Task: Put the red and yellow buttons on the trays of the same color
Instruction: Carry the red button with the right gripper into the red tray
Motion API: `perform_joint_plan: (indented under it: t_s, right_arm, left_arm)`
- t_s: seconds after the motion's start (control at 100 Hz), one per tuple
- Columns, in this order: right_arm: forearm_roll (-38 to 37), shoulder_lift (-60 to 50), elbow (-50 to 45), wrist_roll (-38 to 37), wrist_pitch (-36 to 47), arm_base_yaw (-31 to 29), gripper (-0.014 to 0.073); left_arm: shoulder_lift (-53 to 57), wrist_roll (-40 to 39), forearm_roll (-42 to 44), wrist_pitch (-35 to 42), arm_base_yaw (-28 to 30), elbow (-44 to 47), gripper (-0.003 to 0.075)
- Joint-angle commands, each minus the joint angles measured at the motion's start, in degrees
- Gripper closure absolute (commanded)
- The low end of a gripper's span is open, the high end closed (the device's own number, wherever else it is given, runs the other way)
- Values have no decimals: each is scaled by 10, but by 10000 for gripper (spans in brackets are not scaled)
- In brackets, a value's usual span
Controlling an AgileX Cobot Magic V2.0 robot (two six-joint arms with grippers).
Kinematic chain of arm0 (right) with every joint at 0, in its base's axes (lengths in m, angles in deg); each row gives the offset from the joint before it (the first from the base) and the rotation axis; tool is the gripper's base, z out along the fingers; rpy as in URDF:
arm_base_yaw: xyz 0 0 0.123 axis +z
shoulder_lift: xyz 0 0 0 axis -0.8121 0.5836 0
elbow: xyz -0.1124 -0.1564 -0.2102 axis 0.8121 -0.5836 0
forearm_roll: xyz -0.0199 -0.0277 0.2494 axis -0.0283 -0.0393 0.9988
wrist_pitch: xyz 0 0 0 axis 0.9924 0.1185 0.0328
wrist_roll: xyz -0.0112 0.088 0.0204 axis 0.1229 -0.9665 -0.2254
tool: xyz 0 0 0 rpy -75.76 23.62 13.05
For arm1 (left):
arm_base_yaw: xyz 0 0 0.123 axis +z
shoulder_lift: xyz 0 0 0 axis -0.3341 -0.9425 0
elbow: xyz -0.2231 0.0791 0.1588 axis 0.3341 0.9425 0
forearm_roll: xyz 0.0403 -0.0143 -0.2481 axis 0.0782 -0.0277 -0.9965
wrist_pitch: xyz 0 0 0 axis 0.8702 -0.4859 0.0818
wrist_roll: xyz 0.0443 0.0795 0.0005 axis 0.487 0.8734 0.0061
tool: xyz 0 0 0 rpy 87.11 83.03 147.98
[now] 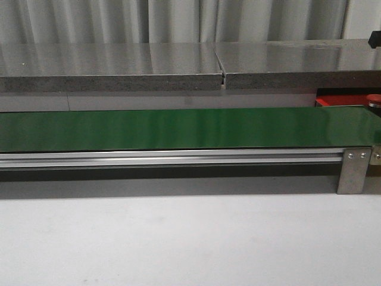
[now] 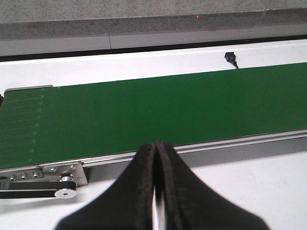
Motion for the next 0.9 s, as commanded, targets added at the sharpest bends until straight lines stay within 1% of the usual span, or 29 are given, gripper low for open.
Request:
perform_joint_plan:
  t_s: [0.0,0.45,0.53,0.6,0.65,0.69,0.71,0.72,0.73,0.78,0.89]
  right_arm:
    - [1,-22,14,-1,36,-3,499]
    - [20,23,14,-1,66,-3,499]
    - [20,24,14,-1,66,-3,487]
    - [20,24,14,-1,68,-3,424]
    - [20,24,14,-1,68,-3,344]
    - [20,24,14,-1,68,-3,259]
    - [20,24,14,-1,69,-3,231]
    - [20,24,14,-1,70,-3,231]
    - [20,24,14,-1,70,-3,209]
    - [20,23,14,-1,71,-3,188]
    - [20,22,14,-1,62,-3,193]
  left_arm:
    - [0,-6,-11,40,-6,-15,739]
    - [0,-6,-11,40,-6,-15,739]
    - [0,-6,-11,40,-6,-15,739]
    - [0,-6,-11,40,-6,-15,739]
    - [0,-6,-11,40,-6,-15,739]
    - [0,-6,-11,40,-6,-15,739]
    - [0,-6,-11,40,-6,-15,739]
    - [0,-6,-11,40,-6,-15,739]
    - [0,-6,-11,40,-6,-15,739]
    - [0,-6,-11,40,-6,-15,739]
    - [0,-6,-11,40,-6,-15,739]
